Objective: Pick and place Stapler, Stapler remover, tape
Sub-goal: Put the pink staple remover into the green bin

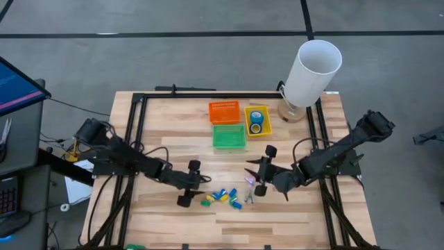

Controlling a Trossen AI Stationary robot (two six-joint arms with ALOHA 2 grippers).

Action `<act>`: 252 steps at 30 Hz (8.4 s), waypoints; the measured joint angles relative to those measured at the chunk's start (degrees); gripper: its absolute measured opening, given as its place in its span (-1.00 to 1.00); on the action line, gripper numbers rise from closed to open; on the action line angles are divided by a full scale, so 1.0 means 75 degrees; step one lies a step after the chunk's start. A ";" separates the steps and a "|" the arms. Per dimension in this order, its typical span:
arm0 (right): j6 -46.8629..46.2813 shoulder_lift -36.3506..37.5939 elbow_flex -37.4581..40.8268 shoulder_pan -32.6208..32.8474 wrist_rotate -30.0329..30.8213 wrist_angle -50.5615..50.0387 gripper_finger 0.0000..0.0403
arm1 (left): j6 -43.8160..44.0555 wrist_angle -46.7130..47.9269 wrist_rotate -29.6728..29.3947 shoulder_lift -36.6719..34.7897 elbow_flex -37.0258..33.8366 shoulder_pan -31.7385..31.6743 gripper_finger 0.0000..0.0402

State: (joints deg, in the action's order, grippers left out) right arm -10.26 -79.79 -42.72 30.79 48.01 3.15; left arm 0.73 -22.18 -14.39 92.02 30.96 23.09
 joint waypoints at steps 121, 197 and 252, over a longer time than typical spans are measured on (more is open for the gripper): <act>-0.3595 -0.1839 -0.0531 -0.1290 -0.4623 -0.3584 -0.91 | 0.0682 -0.1305 0.0699 0.0222 0.0525 -0.0726 0.06; -0.0036 -0.0370 -0.0528 -0.0356 -0.2767 0.0371 -0.97 | 0.0140 -0.3049 0.1008 0.0246 0.1432 -0.1134 0.06; -0.0641 -0.0370 -0.0531 -0.0414 -0.2810 -0.0594 -0.96 | 0.0105 -0.1902 0.1069 0.1347 0.2620 -0.1375 0.06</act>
State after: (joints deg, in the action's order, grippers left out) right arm -15.07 -82.56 -46.70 27.68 26.94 -1.30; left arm 1.52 -36.45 -6.37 102.13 50.61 12.78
